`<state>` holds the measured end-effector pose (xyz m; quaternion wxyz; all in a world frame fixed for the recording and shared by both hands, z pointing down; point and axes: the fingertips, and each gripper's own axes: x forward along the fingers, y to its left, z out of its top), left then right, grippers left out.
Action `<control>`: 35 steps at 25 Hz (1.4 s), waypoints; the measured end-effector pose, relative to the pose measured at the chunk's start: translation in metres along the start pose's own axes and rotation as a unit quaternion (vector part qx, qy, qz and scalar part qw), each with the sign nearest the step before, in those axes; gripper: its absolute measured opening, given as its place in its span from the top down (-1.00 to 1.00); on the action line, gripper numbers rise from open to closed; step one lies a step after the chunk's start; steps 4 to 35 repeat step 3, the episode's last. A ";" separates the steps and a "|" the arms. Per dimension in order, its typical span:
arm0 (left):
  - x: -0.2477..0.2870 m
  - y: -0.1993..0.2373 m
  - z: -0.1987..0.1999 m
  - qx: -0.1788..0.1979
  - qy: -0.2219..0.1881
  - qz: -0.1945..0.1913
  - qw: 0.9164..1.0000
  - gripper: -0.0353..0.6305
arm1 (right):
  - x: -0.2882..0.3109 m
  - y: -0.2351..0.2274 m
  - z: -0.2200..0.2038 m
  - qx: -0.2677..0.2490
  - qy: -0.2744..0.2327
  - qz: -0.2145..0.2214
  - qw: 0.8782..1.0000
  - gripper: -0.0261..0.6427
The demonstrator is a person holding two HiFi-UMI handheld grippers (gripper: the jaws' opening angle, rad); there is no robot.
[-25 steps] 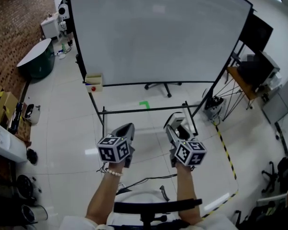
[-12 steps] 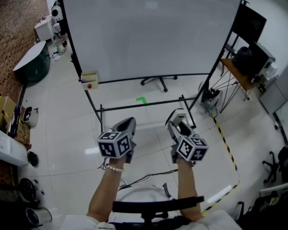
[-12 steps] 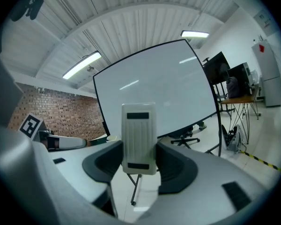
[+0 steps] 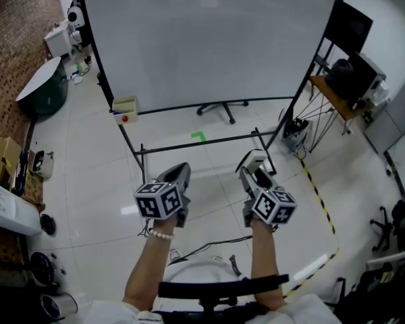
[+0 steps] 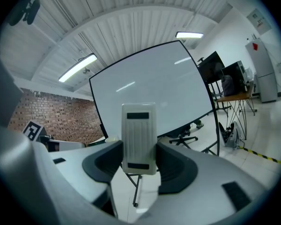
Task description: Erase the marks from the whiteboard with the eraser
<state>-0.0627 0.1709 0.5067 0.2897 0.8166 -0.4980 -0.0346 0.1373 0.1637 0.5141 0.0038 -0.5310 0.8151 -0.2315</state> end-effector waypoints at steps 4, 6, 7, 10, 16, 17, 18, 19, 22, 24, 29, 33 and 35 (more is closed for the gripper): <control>-0.001 0.009 0.007 -0.006 -0.004 -0.005 1.000 0.93 | 0.011 0.007 -0.003 0.006 0.003 0.003 1.000 0.18; -0.001 0.009 0.007 -0.006 -0.004 -0.005 1.000 0.93 | 0.011 0.007 -0.003 0.006 0.003 0.003 1.000 0.18; -0.001 0.009 0.007 -0.006 -0.004 -0.005 1.000 0.93 | 0.011 0.007 -0.003 0.006 0.003 0.003 1.000 0.18; -0.001 0.009 0.007 -0.006 -0.004 -0.005 1.000 0.93 | 0.011 0.007 -0.003 0.006 0.003 0.003 1.000 0.18; -0.001 0.009 0.007 -0.006 -0.004 -0.005 1.000 0.93 | 0.011 0.007 -0.003 0.006 0.003 0.003 1.000 0.18; -0.001 0.009 0.007 -0.006 -0.004 -0.005 1.000 0.93 | 0.011 0.007 -0.003 0.006 0.003 0.003 1.000 0.18; -0.001 0.009 0.007 -0.006 -0.004 -0.005 1.000 0.93 | 0.011 0.007 -0.003 0.006 0.003 0.003 1.000 0.18; -0.001 0.009 0.007 -0.006 -0.004 -0.005 1.000 0.93 | 0.011 0.007 -0.003 0.006 0.003 0.003 1.000 0.18; -0.001 0.009 0.007 -0.006 -0.004 -0.005 1.000 0.93 | 0.011 0.007 -0.003 0.006 0.003 0.003 1.000 0.18; -0.001 0.009 0.007 -0.006 -0.004 -0.005 1.000 0.93 | 0.011 0.007 -0.003 0.006 0.003 0.003 1.000 0.18; -0.001 0.009 0.007 -0.006 -0.004 -0.005 1.000 0.93 | 0.011 0.007 -0.003 0.006 0.003 0.003 1.000 0.18; -0.001 0.009 0.007 -0.006 -0.004 -0.005 1.000 0.93 | 0.011 0.007 -0.003 0.006 0.003 0.003 1.000 0.18; -0.001 0.009 0.007 -0.006 -0.004 -0.005 1.000 0.93 | 0.011 0.007 -0.003 0.006 0.003 0.003 1.000 0.18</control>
